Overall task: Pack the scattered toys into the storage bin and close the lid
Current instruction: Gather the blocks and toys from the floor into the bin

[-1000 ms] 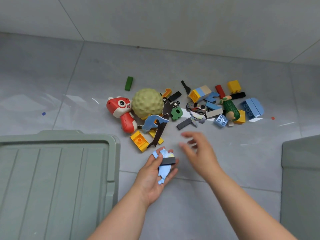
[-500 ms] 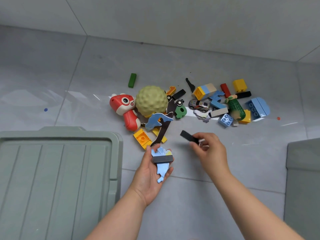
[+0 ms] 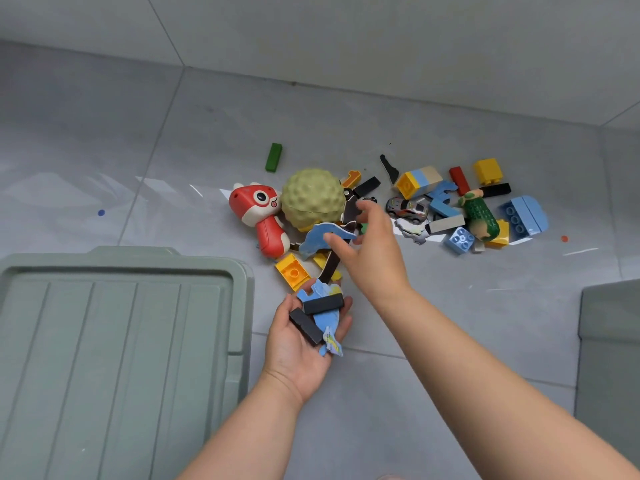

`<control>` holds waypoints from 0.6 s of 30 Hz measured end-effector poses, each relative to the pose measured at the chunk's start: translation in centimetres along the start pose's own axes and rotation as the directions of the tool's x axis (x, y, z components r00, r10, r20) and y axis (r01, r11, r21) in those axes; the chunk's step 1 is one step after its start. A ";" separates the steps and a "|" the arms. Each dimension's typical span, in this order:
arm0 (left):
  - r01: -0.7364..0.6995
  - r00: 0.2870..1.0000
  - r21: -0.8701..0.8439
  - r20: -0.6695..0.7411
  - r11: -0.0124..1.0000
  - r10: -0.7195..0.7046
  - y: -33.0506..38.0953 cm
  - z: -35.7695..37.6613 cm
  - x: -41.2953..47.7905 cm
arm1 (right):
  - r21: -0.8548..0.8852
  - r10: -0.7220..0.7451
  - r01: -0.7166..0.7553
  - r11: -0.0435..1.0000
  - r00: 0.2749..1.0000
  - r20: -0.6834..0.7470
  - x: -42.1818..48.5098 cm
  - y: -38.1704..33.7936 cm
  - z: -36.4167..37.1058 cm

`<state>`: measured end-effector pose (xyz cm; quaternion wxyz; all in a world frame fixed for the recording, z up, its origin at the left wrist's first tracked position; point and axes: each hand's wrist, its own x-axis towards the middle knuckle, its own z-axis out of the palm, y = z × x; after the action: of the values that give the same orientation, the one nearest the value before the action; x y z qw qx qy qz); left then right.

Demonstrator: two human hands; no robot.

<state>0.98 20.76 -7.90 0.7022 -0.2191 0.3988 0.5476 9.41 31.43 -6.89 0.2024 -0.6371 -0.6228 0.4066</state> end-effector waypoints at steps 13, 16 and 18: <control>-0.118 0.991 -0.186 -0.087 0.975 0.103 0.8 -2.1 -1.4 | 0.251 0.344 -0.343 0.905 0.938 0.043 0.6 1.5 2.5; -0.111 0.991 -0.198 -0.093 0.974 0.094 0.8 -2.0 -1.9 | 0.373 0.440 -0.419 0.828 0.897 0.031 1.0 1.1 3.2; -0.111 0.991 -0.198 -0.097 0.974 0.094 1.1 -2.1 -2.1 | 0.507 0.529 -0.473 0.721 0.848 0.037 0.7 1.5 2.7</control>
<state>-0.89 18.28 -7.33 0.6289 -0.2923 0.3820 0.6108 8.14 31.20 -9.79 0.2758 -0.7286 -0.2885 0.5567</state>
